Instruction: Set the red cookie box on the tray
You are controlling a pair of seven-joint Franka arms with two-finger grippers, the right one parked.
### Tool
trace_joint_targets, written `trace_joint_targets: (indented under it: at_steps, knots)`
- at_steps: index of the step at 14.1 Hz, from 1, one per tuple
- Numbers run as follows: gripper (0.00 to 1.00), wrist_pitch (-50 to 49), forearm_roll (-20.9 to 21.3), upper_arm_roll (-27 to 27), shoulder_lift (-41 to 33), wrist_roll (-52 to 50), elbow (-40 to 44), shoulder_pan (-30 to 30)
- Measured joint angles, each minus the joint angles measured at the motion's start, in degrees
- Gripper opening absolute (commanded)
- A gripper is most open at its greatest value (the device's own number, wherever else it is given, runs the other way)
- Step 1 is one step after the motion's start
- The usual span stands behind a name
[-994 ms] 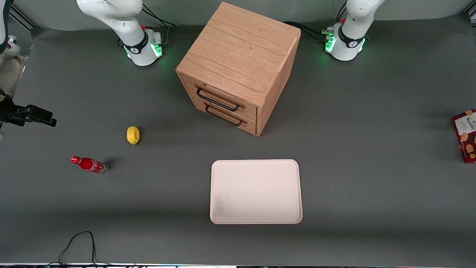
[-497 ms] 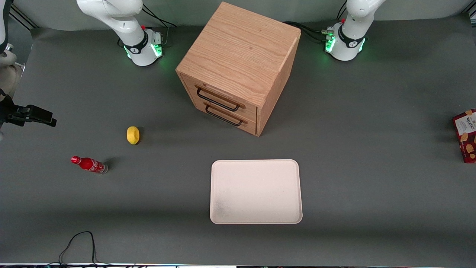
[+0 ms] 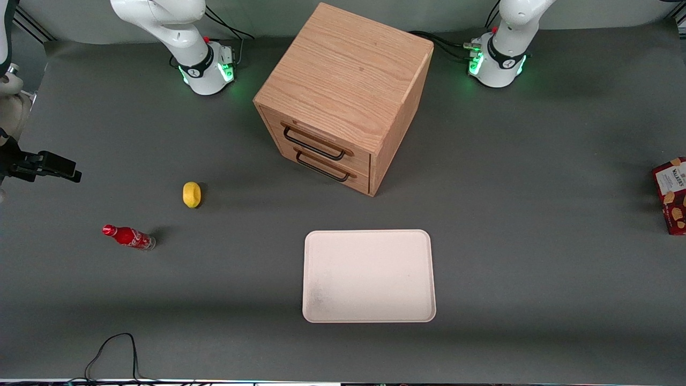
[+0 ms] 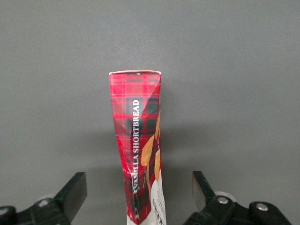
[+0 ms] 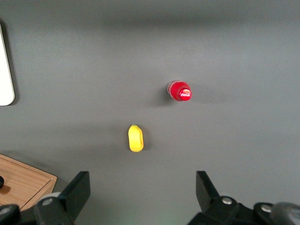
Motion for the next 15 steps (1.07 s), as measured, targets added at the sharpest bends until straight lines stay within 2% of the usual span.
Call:
trace_joint_targets:
  at_steps: [1, 2, 7, 15]
  knots:
    - [0.98, 0.48, -0.1, 0.01, 0.31, -0.07, -0.1, 0.0]
    - [0.88, 0.76, -0.17, 0.01, 0.57, -0.11, -0.17, 0.02]
    - [0.02, 1.06, -0.21, 0.04, 0.99, -0.14, -0.19, 0.15]
    - [0.0, 1.07, -0.29, 0.04, 0.77, -0.62, 0.14, 0.16]
